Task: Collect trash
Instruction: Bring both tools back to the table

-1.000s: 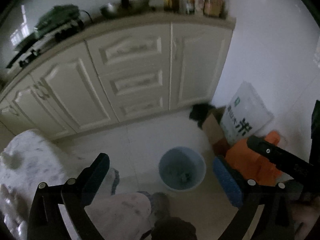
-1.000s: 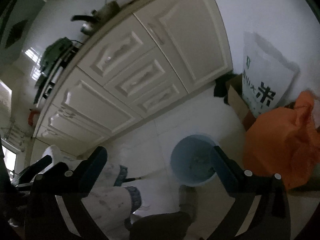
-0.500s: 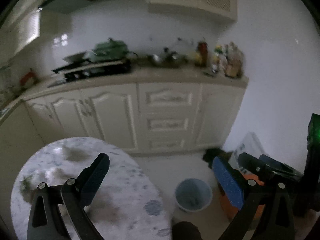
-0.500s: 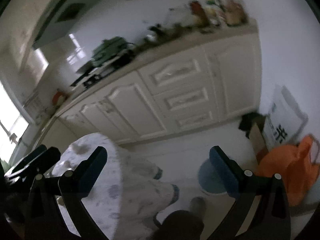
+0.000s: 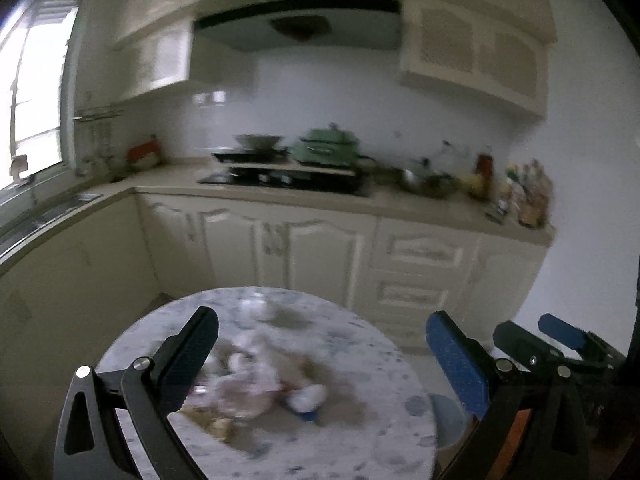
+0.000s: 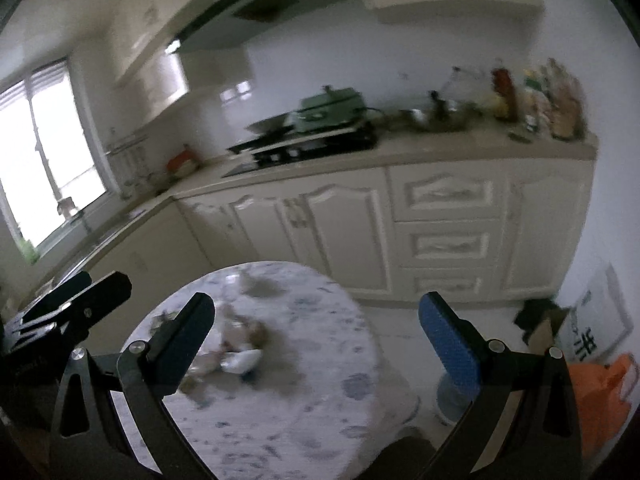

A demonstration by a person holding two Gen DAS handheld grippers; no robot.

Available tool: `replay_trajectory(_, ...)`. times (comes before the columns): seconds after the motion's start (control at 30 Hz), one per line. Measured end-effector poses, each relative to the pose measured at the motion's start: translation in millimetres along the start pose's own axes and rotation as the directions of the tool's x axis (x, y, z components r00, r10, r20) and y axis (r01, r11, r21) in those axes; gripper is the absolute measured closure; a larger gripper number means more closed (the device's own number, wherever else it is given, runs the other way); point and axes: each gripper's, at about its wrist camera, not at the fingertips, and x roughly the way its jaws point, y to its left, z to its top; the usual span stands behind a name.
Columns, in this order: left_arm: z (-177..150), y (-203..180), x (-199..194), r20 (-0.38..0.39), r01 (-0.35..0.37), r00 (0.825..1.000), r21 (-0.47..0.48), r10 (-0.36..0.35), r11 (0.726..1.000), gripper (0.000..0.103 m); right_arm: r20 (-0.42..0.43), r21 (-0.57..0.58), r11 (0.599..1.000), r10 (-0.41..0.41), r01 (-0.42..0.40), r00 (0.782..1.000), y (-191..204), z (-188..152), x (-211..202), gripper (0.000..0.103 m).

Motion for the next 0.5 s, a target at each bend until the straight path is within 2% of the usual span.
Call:
replay_trajectory(0.17,-19,23,-40,0.056,-0.098,0.993,-0.046,0.101,0.994,0.001,0.012,-0.092,0.995,0.036,-0.035,0.999,46,-4,-1,0.0)
replay_trajectory(0.3,-34,30,-56,0.06,-0.134,0.989,-0.077,0.139,0.988,0.001,0.01,-0.143,0.988,0.059,-0.057,0.998,73,-11,0,0.0)
replay_trajectory(0.5,-56,36,-74,0.028,-0.171,0.984,-0.102,0.174,0.98,0.001,-0.028,-0.182,0.981,0.059,-0.063,0.998,89,-22,10,0.0)
